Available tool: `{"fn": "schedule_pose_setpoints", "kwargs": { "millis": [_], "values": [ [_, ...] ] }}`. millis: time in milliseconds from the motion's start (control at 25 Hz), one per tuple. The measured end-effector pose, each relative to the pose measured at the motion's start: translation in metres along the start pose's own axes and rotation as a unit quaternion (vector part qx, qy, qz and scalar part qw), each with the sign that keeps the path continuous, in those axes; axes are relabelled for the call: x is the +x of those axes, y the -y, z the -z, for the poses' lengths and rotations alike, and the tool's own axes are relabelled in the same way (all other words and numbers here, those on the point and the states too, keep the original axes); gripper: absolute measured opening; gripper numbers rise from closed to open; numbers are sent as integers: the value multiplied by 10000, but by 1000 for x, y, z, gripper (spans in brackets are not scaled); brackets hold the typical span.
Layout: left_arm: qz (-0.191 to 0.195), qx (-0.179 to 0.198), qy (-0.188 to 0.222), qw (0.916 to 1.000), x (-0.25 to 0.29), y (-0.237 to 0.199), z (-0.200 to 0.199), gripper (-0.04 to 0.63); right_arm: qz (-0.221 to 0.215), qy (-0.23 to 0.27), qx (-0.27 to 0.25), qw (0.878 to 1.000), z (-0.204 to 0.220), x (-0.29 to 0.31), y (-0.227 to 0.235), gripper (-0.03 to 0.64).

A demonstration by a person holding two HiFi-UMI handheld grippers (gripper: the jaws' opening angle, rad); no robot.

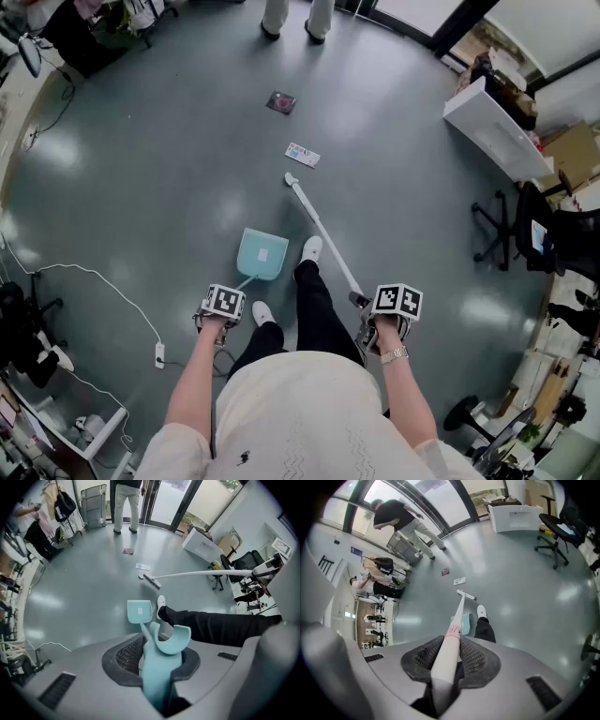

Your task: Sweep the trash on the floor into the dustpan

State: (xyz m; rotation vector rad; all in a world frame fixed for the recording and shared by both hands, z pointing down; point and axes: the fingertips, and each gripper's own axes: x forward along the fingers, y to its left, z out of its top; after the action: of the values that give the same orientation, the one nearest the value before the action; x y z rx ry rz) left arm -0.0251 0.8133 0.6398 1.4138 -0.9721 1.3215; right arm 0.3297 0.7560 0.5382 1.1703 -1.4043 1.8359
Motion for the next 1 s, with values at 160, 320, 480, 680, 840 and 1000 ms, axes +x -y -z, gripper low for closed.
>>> {"fn": "schedule_pose_setpoints", "kwargs": {
  "millis": [160,320,480,680,840,1000],
  "values": [
    [-11,62,51,10000,13,-25,-101,94,319,-134,-550,9979,-113,18,-12,118],
    [190,3,18,9998,27,-26,-189,94,686,-380,-1365,9875,-210,30,-20,118],
    [293,-3,-137,9995,39,-32,-247,94,1077,-597,-2205,9676,-263,48,-30,118],
    [242,649,-269,9972,54,-54,-298,94,1026,-752,-2309,9646,-264,65,-52,118],
    [335,782,-403,9956,70,-69,-319,94,1019,-876,-2178,9667,-227,82,-73,118],
    [538,787,-553,9939,80,-85,-322,94,1023,-945,-1891,9720,-181,86,-102,118]
  ]
}}
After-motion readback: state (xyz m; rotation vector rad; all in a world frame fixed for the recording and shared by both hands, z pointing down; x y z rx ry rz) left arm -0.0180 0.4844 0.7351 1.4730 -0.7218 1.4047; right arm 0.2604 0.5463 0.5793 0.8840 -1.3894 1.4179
